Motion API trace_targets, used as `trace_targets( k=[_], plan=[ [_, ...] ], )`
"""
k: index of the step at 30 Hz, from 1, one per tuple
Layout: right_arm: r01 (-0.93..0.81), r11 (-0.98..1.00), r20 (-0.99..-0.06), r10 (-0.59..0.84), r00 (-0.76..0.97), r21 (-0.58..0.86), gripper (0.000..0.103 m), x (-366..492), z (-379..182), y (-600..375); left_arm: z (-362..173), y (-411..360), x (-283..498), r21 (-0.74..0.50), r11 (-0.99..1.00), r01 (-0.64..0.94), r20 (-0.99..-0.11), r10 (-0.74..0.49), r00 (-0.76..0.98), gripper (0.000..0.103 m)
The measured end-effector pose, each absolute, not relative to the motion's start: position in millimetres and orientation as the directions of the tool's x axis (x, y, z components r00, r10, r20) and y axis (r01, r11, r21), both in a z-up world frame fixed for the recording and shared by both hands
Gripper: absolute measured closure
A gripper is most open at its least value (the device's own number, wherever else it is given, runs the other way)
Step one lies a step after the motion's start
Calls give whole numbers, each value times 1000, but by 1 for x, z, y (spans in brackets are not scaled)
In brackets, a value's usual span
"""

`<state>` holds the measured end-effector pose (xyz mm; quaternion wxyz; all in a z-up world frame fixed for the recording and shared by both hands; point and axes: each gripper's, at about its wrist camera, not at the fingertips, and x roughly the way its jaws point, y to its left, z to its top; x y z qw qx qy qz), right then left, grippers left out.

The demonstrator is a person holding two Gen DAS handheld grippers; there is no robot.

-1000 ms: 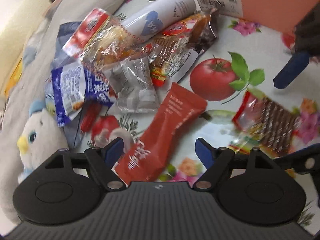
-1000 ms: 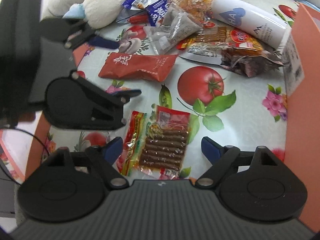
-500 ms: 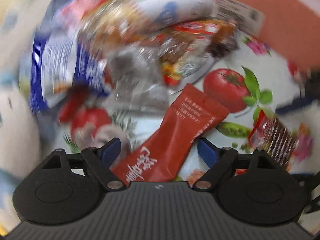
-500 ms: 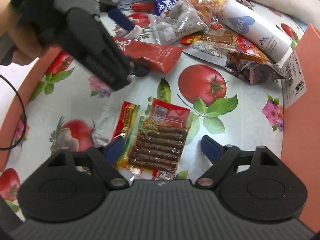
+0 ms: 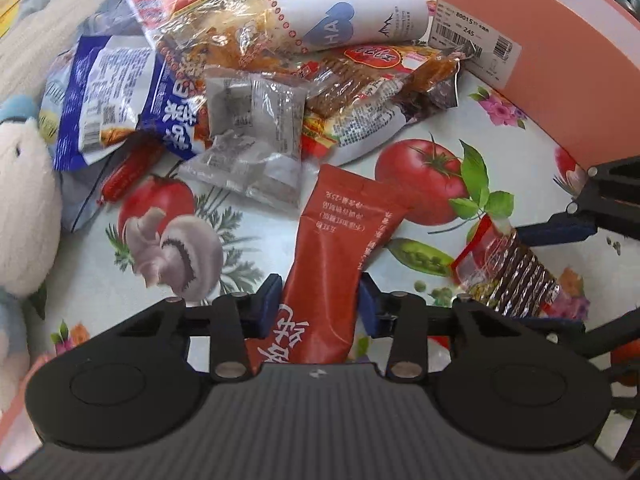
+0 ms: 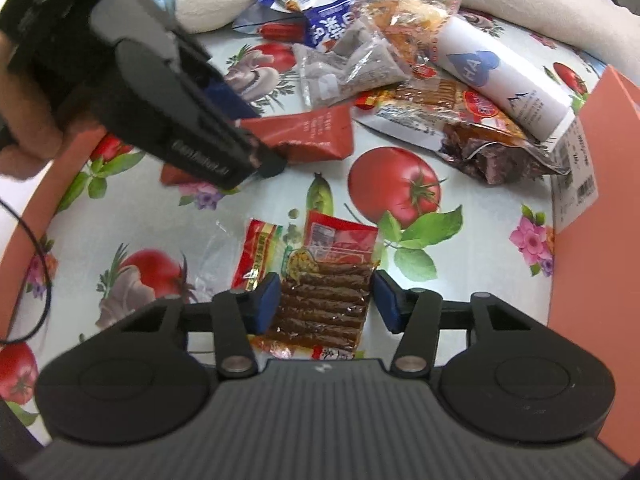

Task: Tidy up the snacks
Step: 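Grasp the red sausage pack with the right tool while the left tool grasps the red stick packet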

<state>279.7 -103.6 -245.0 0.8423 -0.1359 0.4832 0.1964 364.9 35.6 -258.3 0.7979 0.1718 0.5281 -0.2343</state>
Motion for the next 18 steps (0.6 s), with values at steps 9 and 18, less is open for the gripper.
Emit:
trace_targets(
  k=[9, 18],
  plan=[
    [-436, 899, -861, 191, 471, -40, 73, 263, -235, -119, -248, 38, 313, -80, 926, 370, -923, -209, 322, 59],
    [-373, 926, -847, 250, 469, 66, 82, 250, -226, -142, -234, 42, 251, -154, 978, 142, -896, -199, 396, 59]
  ],
)
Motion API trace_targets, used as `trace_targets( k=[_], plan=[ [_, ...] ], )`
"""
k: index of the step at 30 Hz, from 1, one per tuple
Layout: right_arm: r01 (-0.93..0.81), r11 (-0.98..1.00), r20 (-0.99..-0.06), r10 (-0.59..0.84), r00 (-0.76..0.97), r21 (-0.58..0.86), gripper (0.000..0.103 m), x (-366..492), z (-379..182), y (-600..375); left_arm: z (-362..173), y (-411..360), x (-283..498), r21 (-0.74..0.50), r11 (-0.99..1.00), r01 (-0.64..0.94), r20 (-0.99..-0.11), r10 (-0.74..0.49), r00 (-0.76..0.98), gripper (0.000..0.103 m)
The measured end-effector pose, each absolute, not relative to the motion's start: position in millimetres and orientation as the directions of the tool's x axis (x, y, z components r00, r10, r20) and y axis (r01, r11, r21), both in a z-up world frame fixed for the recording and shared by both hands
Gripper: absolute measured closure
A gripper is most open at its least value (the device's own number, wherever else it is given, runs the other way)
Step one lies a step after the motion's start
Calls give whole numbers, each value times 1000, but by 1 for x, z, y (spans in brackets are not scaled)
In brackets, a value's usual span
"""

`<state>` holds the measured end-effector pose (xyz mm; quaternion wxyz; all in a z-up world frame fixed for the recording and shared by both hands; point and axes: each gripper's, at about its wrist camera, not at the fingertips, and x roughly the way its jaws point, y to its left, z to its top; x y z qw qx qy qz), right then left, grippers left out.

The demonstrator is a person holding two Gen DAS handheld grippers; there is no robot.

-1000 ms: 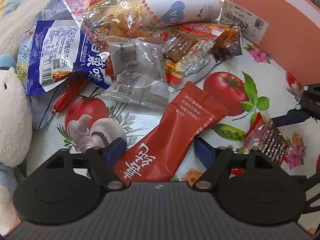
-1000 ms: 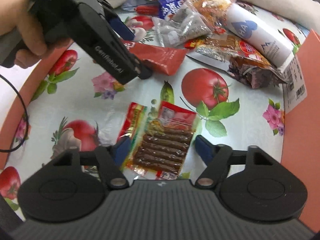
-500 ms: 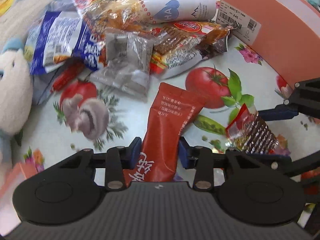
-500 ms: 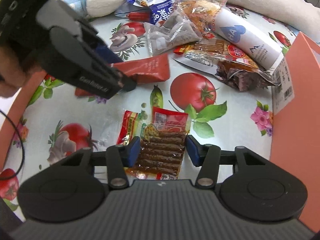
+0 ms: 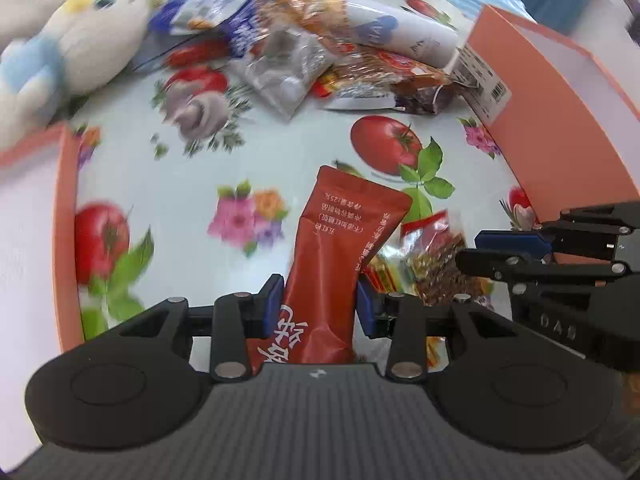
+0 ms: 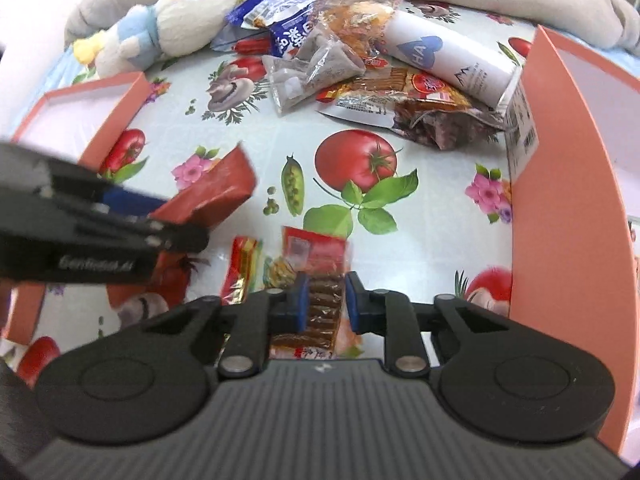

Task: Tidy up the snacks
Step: 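Grasp the red sausage pack with the right tool while the left tool grasps the red stick packet, then lift the red stick packet with the left tool while the right tool lifts the sausage pack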

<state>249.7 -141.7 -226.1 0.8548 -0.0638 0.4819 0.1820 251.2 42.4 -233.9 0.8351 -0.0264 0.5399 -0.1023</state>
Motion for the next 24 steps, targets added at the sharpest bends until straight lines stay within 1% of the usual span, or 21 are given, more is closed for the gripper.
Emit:
trace_targets(
  k=[1, 4, 5, 7, 9, 10, 11, 12, 13, 14, 16, 20, 22, 24],
  plan=[
    [-362, 927, -844, 268, 465, 95, 82, 248, -225, -145, -234, 44, 245, -168, 978, 121, -893, -203, 402, 59],
    [-319, 916, -833, 366, 416, 244, 82, 247, -226, -156, -236, 43, 225, -191, 979, 73, -885, -204, 419, 59],
    [-288, 917, -827, 379, 416, 275, 80, 246, -227, -161, -239, 43, 220, -193, 980, 55, -887, -198, 416, 59],
    [-236, 925, -812, 376, 446, 299, 79, 245, -228, -168, -242, 45, 211, -224, 974, 24, -881, -214, 422, 59],
    [-223, 925, -807, 377, 455, 307, 79, 246, -232, -173, -245, 47, 206, -247, 969, -2, -876, -222, 427, 59],
    [-226, 925, -805, 378, 456, 306, 76, 247, -233, -173, -244, 47, 205, -253, 967, -12, -873, -223, 433, 59],
    [-229, 924, -803, 379, 459, 306, 62, 248, -234, -174, -243, 48, 204, -258, 966, -16, -869, -224, 442, 59],
    [-232, 922, -799, 384, 462, 308, 54, 248, -233, -175, -240, 48, 203, -261, 965, -19, -863, -225, 452, 60],
    [-251, 912, -786, 407, 466, 324, 38, 248, -233, -175, -237, 47, 202, -263, 965, -18, -858, -225, 463, 60],
    [-266, 904, -776, 426, 466, 336, 36, 248, -232, -177, -236, 46, 203, -261, 965, -15, -855, -224, 468, 59],
    [-271, 900, -776, 433, 458, 342, 38, 250, -233, -176, -237, 43, 204, -255, 967, -10, -857, -222, 465, 59],
    [-259, 914, -807, 400, 434, 313, 37, 254, -241, -171, -251, 41, 209, -290, 956, -43, -871, -245, 426, 60],
    [-240, 910, -813, 411, 412, 338, 38, 257, -249, -173, -252, 38, 209, -285, 957, -47, -870, -238, 431, 60],
    [-226, 903, -800, 430, 419, 367, 38, 257, -249, -177, -251, 36, 210, -272, 961, -48, -875, -227, 429, 60]
  ],
)
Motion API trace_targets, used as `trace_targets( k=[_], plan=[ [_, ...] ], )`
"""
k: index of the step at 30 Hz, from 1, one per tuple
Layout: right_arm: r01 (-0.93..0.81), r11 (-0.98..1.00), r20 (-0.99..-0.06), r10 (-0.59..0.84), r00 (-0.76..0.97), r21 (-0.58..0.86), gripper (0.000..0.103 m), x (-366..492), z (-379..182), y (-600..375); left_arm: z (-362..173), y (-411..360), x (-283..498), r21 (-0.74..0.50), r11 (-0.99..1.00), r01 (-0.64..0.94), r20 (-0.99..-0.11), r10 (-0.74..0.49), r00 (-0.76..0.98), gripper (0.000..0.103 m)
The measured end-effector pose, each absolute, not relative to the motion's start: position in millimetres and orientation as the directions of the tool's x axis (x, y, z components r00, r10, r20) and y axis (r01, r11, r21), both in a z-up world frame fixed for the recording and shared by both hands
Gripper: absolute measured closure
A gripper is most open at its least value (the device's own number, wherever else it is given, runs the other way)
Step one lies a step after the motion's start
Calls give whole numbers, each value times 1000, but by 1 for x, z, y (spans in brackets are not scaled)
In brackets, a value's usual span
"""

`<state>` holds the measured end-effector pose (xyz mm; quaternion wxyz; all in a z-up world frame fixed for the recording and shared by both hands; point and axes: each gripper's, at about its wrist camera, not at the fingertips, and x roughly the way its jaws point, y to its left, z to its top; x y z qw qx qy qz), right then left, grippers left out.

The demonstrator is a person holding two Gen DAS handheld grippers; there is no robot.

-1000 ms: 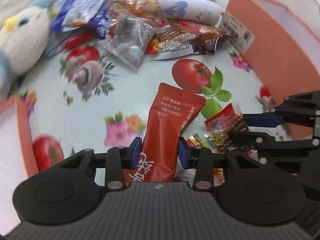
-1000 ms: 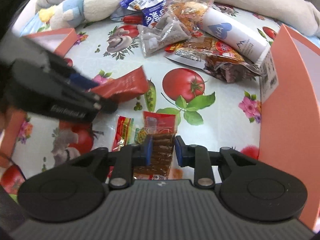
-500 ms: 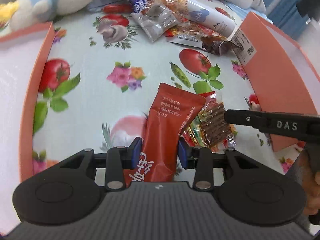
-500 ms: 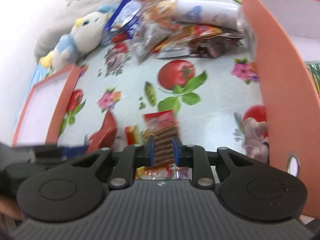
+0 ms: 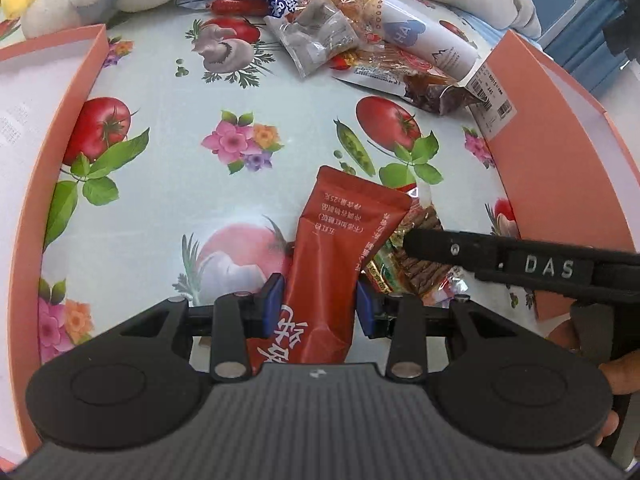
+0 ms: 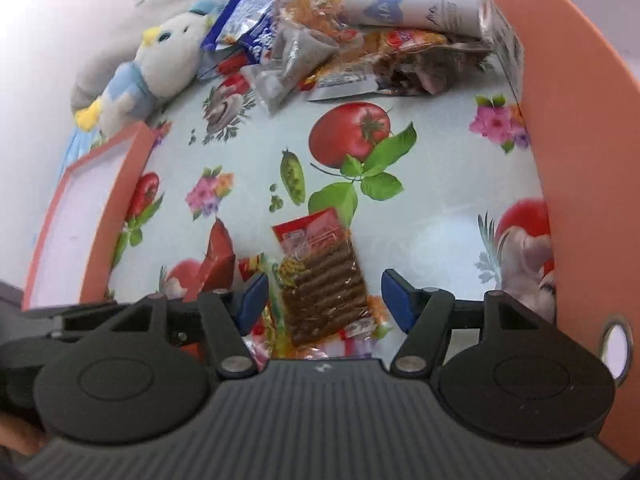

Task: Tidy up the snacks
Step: 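Lift the red stick packet with the left tool while the right tool lifts the sausage pack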

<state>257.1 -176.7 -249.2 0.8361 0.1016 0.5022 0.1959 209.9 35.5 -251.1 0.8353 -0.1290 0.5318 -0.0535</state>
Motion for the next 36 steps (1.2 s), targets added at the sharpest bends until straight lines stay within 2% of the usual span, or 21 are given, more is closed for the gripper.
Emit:
trace_targets(
  k=[6, 13, 15, 17, 18, 20, 22, 26, 36],
  plan=[
    [-147, 799, -743, 597, 301, 583, 36, 267, -257, -184, -254, 34, 210, -265, 963, -56, -875, -215, 434, 60],
    [-150, 802, -753, 595, 281, 578, 38, 264, -249, -182, -255, 38, 208, -288, 955, -74, -868, -228, 441, 60],
    [-151, 817, -776, 576, 256, 556, 42, 262, -255, -180, -255, 38, 208, -289, 954, -74, -867, -229, 442, 60],
    [-154, 826, -783, 563, 266, 542, 54, 259, -256, -181, -255, 39, 208, -289, 955, -74, -867, -228, 443, 60],
    [-155, 831, -787, 556, 268, 534, 57, 259, -256, -181, -254, 39, 207, -290, 954, -76, -866, -228, 445, 60],
    [-170, 843, -801, 538, 265, 510, 73, 259, -257, -181, -254, 39, 206, -288, 955, -77, -865, -225, 448, 60],
    [-167, 846, -805, 533, 262, 506, 82, 258, -258, -184, -254, 38, 206, -280, 957, -78, -866, -217, 450, 60],
    [-128, 816, -779, 576, 247, 563, 87, 256, -259, -197, -254, 39, 205, -284, 955, -86, -863, -216, 456, 60],
    [-38, 702, -672, 695, 255, 711, 85, 250, -254, -214, -255, 39, 203, -274, 958, -81, -862, -208, 462, 60]
  ],
)
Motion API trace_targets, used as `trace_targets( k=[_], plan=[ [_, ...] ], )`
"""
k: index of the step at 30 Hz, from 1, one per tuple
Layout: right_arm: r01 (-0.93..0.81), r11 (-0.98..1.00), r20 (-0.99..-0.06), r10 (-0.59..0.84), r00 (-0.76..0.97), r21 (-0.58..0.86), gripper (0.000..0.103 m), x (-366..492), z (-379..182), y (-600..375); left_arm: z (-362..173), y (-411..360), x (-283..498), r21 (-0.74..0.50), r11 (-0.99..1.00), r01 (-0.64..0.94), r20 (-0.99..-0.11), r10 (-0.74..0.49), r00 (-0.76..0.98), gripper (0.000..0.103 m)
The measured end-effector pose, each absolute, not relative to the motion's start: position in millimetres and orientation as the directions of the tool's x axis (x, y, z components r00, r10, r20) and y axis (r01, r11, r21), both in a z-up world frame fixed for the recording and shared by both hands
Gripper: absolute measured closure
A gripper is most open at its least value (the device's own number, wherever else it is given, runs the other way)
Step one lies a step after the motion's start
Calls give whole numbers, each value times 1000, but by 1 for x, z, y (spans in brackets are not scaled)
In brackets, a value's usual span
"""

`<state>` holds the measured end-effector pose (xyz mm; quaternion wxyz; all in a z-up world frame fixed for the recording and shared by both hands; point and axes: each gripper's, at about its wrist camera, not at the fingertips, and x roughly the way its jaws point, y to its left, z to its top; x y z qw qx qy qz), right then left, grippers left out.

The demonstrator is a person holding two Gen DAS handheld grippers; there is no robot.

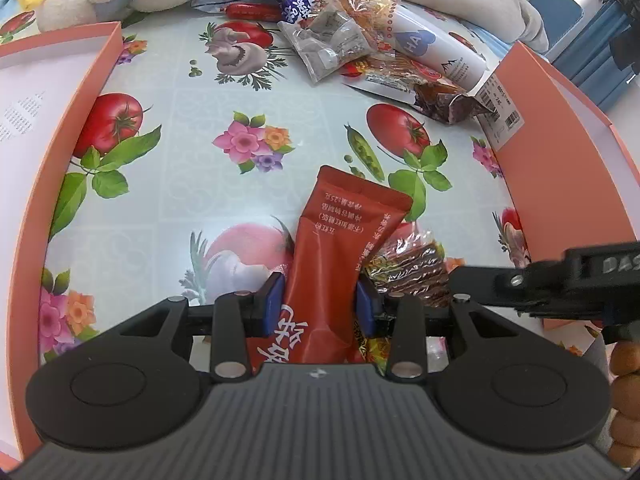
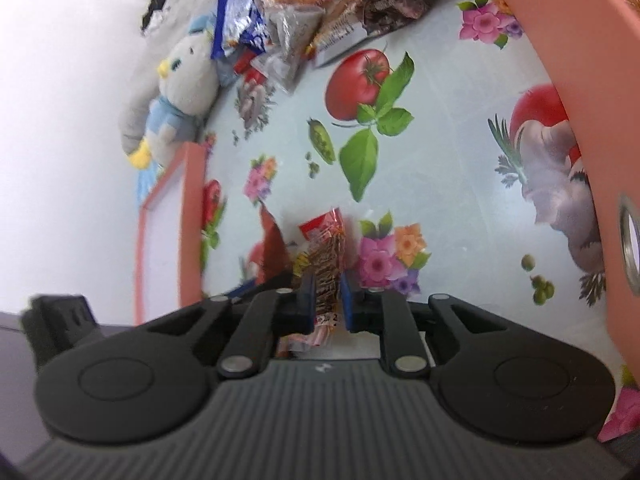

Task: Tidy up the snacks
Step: 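Lift the red stick packet with the left tool while the right tool lifts the sausage pack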

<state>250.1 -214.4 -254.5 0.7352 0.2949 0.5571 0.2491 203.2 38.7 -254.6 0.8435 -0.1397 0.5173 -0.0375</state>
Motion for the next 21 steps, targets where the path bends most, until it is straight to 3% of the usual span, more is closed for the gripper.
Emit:
trace_targets(
  k=[4, 10, 15, 21],
  plan=[
    [-27, 624, -602, 763, 235, 781, 85, 251, -251, -212, -255, 39, 203, -270, 959, -80, -863, -205, 462, 60],
    [4, 738, -713, 650, 261, 675, 85, 254, -261, -198, -255, 39, 203, -275, 958, -83, -861, -207, 465, 60],
    [-13, 706, -686, 692, 225, 708, 85, 254, -269, -192, -255, 37, 203, -260, 963, -72, -862, -199, 466, 60],
    [-31, 742, -718, 658, 228, 670, 89, 249, -270, -184, -254, 37, 201, -258, 964, -69, -863, -197, 465, 61]
  ],
)
